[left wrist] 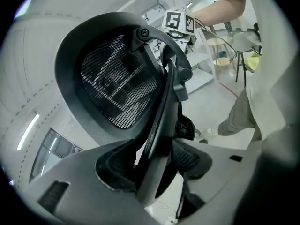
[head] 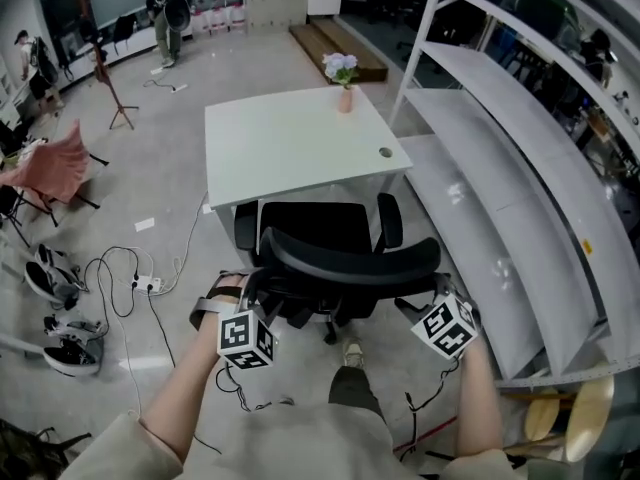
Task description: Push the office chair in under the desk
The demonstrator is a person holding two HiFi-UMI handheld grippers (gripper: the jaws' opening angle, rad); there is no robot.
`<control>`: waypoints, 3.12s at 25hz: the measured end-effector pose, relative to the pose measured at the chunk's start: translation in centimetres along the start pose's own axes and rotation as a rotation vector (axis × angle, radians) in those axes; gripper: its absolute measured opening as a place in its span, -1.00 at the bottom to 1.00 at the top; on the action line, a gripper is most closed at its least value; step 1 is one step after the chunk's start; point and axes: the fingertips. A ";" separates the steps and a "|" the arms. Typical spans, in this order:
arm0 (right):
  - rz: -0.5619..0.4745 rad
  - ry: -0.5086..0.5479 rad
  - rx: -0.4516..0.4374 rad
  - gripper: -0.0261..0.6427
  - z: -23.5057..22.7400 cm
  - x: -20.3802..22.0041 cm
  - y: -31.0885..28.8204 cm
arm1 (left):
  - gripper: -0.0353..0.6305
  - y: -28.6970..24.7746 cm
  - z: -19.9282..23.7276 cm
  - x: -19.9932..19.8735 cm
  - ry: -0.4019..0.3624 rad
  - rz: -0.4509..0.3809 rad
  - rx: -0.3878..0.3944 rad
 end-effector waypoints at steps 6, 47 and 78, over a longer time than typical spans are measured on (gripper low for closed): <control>-0.030 0.046 -0.020 -0.21 -5.5 0.5 -1.6 | -0.19 -3.9 2.4 -1.6 0.023 0.038 0.002; -0.153 0.194 -0.264 -0.33 -10.7 1.5 -1.3 | -0.19 -6.4 3.1 -4.1 0.152 0.164 0.048; -0.229 0.338 -0.261 -0.29 -25.8 -4.8 -12.3 | -0.18 -17.1 14.7 -1.0 0.197 0.241 -0.082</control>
Point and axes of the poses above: the fingertips, and each gripper's own axes: y backward along the fingers, z to its left, x out of its underside, and after that the axes turned 4 degrees about -x, right-handed
